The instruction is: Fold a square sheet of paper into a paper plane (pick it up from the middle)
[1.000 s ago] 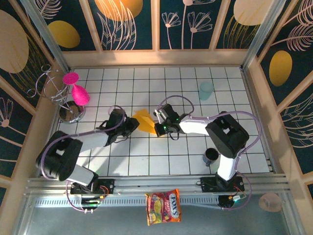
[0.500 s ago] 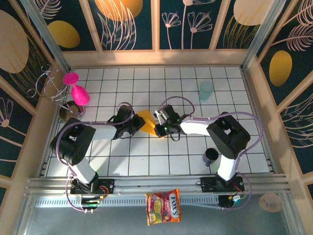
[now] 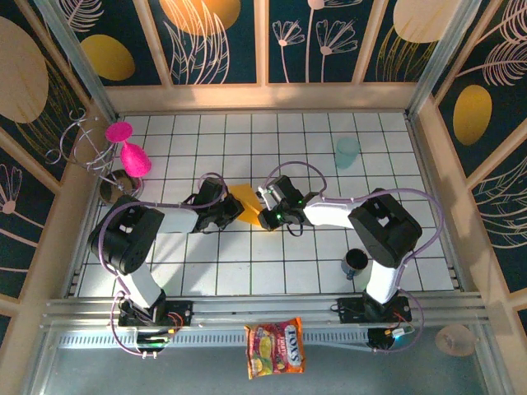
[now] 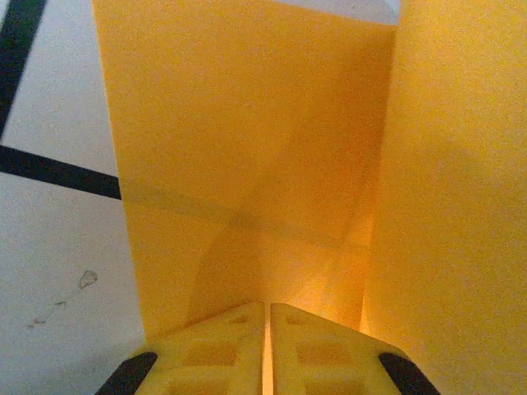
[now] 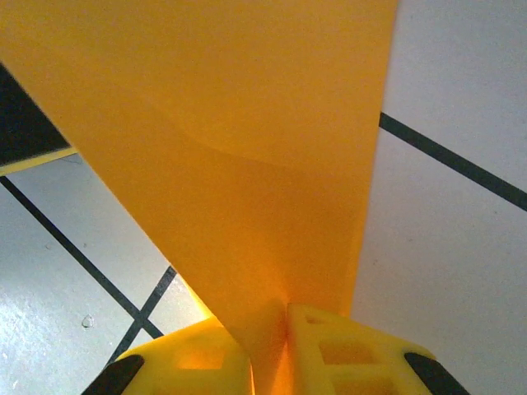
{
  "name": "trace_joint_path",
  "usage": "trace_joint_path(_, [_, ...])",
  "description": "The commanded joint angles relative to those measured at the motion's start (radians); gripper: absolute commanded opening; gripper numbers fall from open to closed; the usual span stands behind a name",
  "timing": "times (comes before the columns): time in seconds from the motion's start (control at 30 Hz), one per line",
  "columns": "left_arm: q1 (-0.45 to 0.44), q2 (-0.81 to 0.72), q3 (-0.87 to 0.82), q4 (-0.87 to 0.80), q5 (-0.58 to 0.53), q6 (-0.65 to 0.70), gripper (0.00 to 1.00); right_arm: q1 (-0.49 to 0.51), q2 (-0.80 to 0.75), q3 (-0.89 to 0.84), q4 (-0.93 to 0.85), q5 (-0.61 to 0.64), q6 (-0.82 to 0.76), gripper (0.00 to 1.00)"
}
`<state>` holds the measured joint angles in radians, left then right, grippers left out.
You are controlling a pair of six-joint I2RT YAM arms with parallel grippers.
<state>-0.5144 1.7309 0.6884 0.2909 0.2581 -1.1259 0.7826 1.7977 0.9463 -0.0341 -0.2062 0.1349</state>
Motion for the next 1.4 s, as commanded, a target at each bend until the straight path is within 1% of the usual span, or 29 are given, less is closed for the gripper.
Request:
trace_joint_path(0.0, [-0.003,0.021,0.020,-0.033,0.008,0.021,0.12,0.015,-0.044,-0.009,0.028,0.019,-0.035,0.18])
trace_joint_path(0.13, [-0.002,0.025,0.023,-0.036,0.007,0.021,0.11,0.024,-0.045,-0.014,0.031,0.036,-0.054,0.18])
trace_joint_path(0.27, [-0.002,0.020,0.031,-0.048,0.005,0.027,0.11,0.026,-0.035,-0.014,0.022,0.024,-0.070,0.10])
trace_joint_path(0.4, [-0.002,-0.011,0.042,-0.073,-0.014,0.035,0.12,0.025,-0.022,-0.008,-0.012,-0.001,-0.072,0.05])
trace_joint_path(0.5, [-0.001,-0.086,0.041,-0.112,-0.075,0.040,0.16,0.017,-0.018,0.000,-0.048,-0.018,-0.064,0.04])
trace_joint_path(0.63, [-0.002,-0.175,0.017,-0.166,-0.192,0.043,0.19,0.002,-0.014,0.016,-0.084,-0.031,-0.052,0.04])
trace_joint_path(0.7, [-0.002,-0.200,0.001,-0.170,-0.216,0.044,0.20,-0.008,-0.016,0.021,-0.090,-0.042,-0.048,0.04])
trace_joint_path(0.8, [-0.001,-0.217,-0.010,-0.149,-0.190,0.049,0.21,-0.027,-0.020,0.028,-0.103,-0.051,-0.033,0.04])
trace_joint_path(0.9, [-0.002,-0.218,-0.025,-0.104,-0.138,0.051,0.21,-0.050,-0.023,0.030,-0.108,-0.061,-0.008,0.05])
trace_joint_path(1.03, [-0.007,-0.179,-0.025,-0.041,-0.048,0.051,0.21,-0.060,-0.027,0.026,-0.104,-0.073,-0.004,0.07])
trace_joint_path(1.17, [-0.011,-0.127,-0.009,-0.039,-0.030,0.053,0.17,-0.056,-0.021,0.027,-0.096,-0.063,-0.024,0.12])
trace_joint_path(1.37, [-0.013,-0.063,0.018,-0.059,-0.010,0.067,0.15,-0.042,-0.031,0.038,-0.072,-0.037,-0.067,0.19])
